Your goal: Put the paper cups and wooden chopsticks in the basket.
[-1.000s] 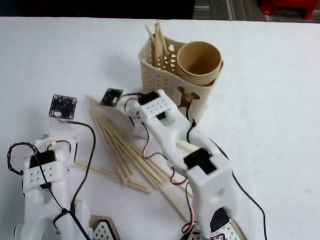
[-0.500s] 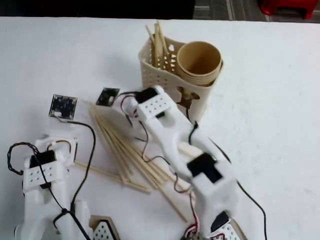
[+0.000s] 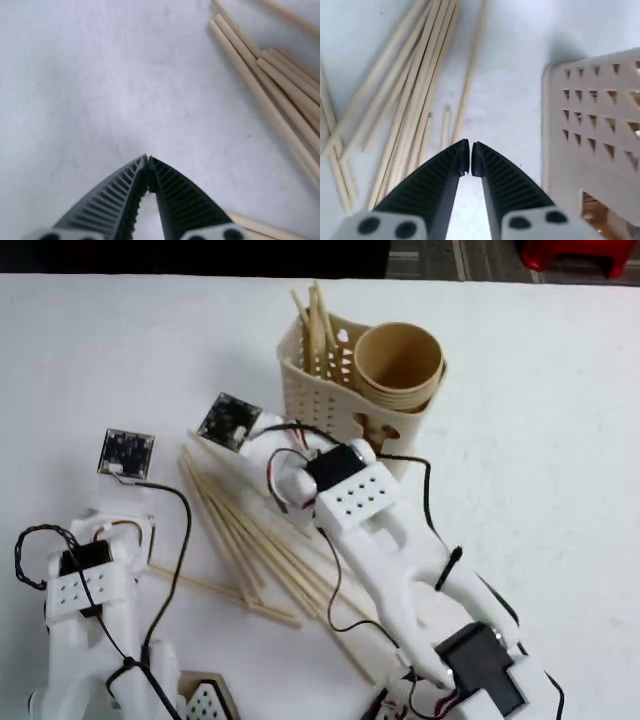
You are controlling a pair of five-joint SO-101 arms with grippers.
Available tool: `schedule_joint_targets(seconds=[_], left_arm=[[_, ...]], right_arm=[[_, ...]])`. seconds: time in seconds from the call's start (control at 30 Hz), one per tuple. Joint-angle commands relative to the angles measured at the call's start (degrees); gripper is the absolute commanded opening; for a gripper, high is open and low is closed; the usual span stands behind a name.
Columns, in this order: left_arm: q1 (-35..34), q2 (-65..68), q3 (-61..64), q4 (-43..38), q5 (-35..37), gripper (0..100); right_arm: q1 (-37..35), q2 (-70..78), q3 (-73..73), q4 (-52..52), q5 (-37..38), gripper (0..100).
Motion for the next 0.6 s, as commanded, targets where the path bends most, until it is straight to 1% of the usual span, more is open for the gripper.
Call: schedule_joint_targets(seconds=[0.0, 0.17, 0.23, 0.43, 0.57], left_arm=[[-0.48, -1.45, -0.26, -1.23, -0.53, 3], [-0.48, -1.45, -0.26, -1.23, -0.53, 3], [-0.48, -1.45, -0.26, -1.23, -0.53, 3], [-0.48, -1.45, -0.26, -1.23, -0.53, 3], [-0.48, -1.45, -0.26, -1.23, -0.53, 3]], right_arm=[[-1.36, -2.68, 1.49, -0.66, -1.49, 6.7], [-5.23, -2.51, 6.77, -0.84, -1.58, 28.4], [-6.64, -1.45, 8.00, -1.98, -1.58, 33.0], [-9.45, 6.90, 7.65, -6.64, -1.58, 31.9], [-9.63, 12.97, 3.87, -6.55, -1.58, 31.9]])
